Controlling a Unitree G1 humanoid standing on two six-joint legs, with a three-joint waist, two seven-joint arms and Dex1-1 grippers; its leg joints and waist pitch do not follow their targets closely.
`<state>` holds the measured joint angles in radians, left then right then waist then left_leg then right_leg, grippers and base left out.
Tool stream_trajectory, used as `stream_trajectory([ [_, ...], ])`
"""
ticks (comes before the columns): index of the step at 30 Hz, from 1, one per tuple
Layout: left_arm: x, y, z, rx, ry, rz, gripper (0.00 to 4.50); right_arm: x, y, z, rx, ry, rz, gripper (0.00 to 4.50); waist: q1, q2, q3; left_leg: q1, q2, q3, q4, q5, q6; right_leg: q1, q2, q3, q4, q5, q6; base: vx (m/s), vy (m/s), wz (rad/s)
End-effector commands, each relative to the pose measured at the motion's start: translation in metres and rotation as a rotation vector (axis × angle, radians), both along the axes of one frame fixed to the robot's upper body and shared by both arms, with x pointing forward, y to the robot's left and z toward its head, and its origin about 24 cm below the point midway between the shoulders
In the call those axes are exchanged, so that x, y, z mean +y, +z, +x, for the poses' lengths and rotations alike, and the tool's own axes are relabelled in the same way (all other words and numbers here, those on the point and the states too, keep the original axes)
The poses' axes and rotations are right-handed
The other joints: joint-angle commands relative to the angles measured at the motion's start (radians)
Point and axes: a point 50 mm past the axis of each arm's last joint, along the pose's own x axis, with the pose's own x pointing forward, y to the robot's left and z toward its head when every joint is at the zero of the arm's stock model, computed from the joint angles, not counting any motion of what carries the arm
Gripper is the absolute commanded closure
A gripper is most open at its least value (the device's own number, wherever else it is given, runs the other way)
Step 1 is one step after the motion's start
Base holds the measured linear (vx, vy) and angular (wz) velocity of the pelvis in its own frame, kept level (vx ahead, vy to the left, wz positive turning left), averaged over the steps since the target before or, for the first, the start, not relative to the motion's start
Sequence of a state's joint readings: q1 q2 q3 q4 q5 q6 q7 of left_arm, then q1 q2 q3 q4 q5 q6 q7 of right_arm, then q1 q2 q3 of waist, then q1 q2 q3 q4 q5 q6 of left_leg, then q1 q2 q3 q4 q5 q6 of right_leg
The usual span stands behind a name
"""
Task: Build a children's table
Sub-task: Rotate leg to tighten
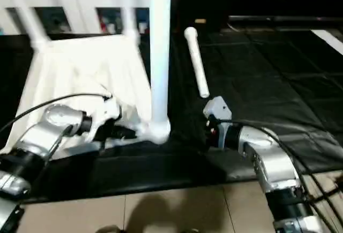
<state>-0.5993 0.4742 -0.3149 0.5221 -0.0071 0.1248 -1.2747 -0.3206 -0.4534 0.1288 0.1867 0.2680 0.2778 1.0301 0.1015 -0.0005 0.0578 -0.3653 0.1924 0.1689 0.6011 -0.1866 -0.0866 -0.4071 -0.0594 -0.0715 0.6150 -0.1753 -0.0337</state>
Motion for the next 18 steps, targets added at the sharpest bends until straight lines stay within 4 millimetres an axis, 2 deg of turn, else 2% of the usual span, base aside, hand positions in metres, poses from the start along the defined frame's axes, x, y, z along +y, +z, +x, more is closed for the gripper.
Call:
stream_trajectory([
  [1,-0.011,0.0007,-0.0049,0.001,-0.086,0.001,4.43,-0.0005,0.0053,0.0035,-0.021,0.014,-0.01,0.0,-0.004,0.005,-0.075,0.01,0.039,-0.006,-0.065,-0.15,0.069,0.06,-0.078,0.051,-0.07,-0.163,-0.207,0.0,0.0,0.0],
  [6,-0.0101,-0.0003,-0.004,-0.01,-0.046,-0.005,4.43,0.0023,0.0059,0.0045,-0.025,0.022,-0.009,0.0,-0.005,0.004,-0.073,0.008,0.036,-0.006,-0.065,-0.153,0.062,0.062,-0.078,0.052,-0.073,-0.187,-0.194,0.0,0.0,0.0],
  [7,-0.0091,-0.0005,-0.0044,0.014,-0.037,-0.014,4.06,0.0029,0.0053,0.0037,-0.025,0.026,-0.01,0.0,-0.005,0.004,-0.074,0.008,0.036,-0.006,-0.065,-0.151,0.06,0.063,-0.079,0.052,-0.072,-0.191,-0.191,0.0,0.0,0.0],
  [9,-0.009,0.001,-0.004,-0.009,-0.033,-0.018,3.95,0.0029,0.0045,0.0027,-0.023,0.029,-0.011,0.0,-0.005,0.006,-0.074,0.006,0.037,-0.008,-0.066,-0.147,0.06,0.063,-0.079,0.051,-0.072,-0.187,-0.191,0.0,0.0,0.0],
  [18,-0.0074,0.0012,-0.0056,-0.001,-0.053,-0.007,3.92,0.0033,0.0031,0.0013,-0.019,0.036,-0.011,0.0,-0.014,0.005,-0.074,0.005,0.035,-0.008,-0.065,-0.148,0.064,0.064,-0.077,0.05,-0.073,-0.183,-0.191,0.0,0.0,0.0],
])
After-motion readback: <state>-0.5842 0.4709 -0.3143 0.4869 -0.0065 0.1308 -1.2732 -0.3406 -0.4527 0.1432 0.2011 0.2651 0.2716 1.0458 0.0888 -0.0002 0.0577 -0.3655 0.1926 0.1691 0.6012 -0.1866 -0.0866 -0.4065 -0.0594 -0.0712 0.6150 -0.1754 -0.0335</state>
